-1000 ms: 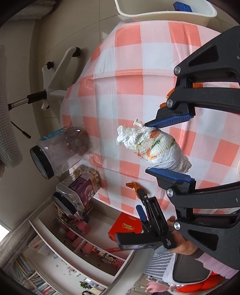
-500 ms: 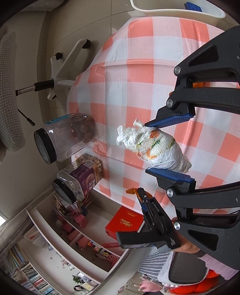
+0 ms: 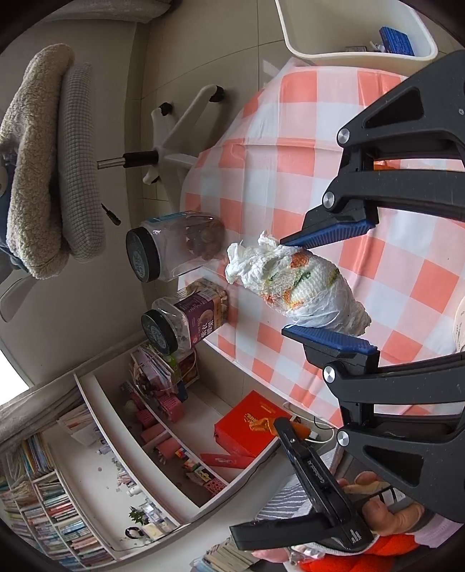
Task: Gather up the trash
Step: 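Lift the tissue roll with the right gripper and carry it toward the bin, then lower the tissue roll into the bin and open the right gripper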
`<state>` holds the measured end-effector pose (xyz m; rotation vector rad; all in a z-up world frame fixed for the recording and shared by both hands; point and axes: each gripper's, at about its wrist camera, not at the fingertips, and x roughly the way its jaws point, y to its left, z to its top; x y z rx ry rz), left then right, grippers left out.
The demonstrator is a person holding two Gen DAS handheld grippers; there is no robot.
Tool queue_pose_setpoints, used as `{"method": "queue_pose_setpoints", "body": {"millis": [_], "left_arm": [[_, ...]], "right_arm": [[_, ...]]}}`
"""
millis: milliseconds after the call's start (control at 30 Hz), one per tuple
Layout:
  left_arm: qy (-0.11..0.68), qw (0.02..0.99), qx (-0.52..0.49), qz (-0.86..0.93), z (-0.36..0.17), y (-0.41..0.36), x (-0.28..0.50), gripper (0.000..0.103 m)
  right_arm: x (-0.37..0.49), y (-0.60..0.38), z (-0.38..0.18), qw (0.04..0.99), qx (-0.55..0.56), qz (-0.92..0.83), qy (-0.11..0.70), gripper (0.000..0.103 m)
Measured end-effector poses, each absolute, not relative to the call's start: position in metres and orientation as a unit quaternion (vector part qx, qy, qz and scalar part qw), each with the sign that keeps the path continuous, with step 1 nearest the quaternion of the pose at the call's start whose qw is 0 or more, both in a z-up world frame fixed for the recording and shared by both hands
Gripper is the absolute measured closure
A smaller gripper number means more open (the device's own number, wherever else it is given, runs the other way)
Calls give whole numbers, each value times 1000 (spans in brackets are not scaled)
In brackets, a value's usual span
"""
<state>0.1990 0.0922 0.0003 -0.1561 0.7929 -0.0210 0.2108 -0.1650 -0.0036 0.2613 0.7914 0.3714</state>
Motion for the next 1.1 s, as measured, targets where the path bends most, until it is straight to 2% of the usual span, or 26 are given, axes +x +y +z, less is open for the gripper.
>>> {"method": "queue_pose_setpoints", "body": {"millis": [233, 500, 1100], "left_arm": [[350, 935, -66, -12, 3, 61, 170, 82], [349, 933, -75, -29, -2, 27, 162, 82], [354, 929, -41, -99, 1, -69, 160, 82]], "right_arm": [[191, -173, 4, 917, 80, 155, 358, 62], [175, -199, 8, 929, 53, 120, 346, 62], [153, -308, 14, 937, 88, 17, 337, 62]]}}
